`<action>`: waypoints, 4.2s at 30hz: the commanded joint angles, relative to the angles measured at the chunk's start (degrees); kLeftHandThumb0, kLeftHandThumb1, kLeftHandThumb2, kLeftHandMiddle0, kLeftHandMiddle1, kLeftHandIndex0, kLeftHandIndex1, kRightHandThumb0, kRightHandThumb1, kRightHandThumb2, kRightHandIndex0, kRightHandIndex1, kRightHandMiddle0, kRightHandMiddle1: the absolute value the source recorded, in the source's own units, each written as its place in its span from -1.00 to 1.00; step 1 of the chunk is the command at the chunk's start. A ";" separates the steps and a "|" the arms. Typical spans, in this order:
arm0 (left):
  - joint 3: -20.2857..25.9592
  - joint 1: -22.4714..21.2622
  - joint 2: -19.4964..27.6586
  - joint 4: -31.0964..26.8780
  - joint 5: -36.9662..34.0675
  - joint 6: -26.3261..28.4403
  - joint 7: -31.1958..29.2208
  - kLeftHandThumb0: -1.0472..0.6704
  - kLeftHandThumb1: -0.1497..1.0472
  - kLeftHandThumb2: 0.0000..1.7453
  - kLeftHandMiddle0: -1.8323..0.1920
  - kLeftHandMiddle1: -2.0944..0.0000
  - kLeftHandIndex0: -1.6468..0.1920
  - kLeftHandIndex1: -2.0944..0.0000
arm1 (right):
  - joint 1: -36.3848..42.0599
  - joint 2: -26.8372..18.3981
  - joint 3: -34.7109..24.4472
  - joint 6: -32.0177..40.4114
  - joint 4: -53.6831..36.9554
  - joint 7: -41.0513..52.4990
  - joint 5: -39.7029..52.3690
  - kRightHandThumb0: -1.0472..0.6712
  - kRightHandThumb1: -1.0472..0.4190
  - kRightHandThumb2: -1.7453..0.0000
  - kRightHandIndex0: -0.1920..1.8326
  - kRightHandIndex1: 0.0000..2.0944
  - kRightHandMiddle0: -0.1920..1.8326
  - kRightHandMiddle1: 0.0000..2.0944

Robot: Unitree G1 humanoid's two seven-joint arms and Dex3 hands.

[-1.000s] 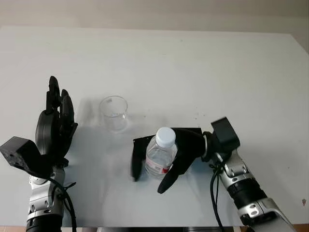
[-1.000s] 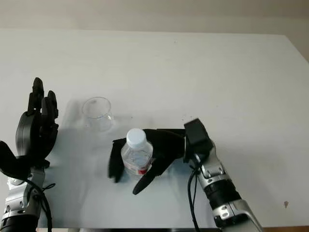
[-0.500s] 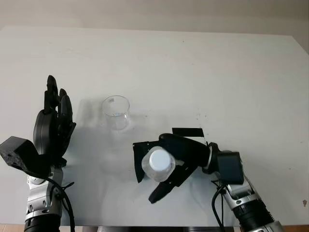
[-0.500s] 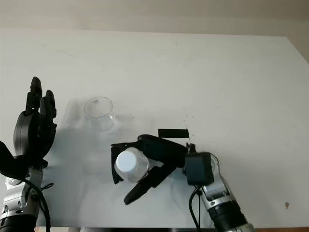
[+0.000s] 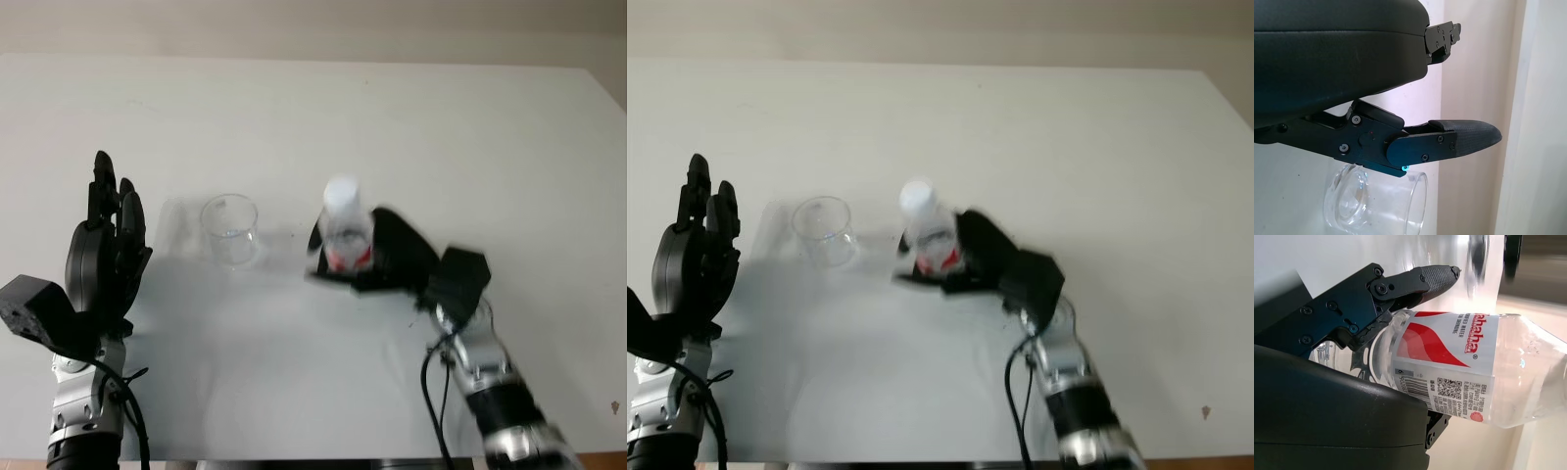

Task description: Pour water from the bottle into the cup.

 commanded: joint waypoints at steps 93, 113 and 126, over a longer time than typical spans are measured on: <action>-1.04 0.06 -1.99 0.07 0.55 -1.61 2.04 -0.63 1.00 -0.40 1.00 1.00 1.00 1.00 | -42.45 -5.47 45.10 -5.85 41.26 -78.36 -61.11 -0.34 -1.00 0.68 0.38 1.00 0.05 1.00; -0.93 0.31 -1.65 0.24 0.42 -1.73 1.28 -0.63 1.00 -0.38 1.00 1.00 1.00 1.00 | -35.03 -1.93 21.00 -16.73 38.09 -51.41 -30.17 -0.25 -1.00 0.61 0.43 1.00 0.11 1.00; -0.95 0.38 -1.29 -0.12 0.59 -0.91 1.34 -0.64 1.00 -0.38 1.00 1.00 1.00 1.00 | -23.27 -0.33 0.64 -9.89 26.09 -15.94 -2.08 -0.19 -1.00 0.48 0.35 1.00 0.13 1.00</action>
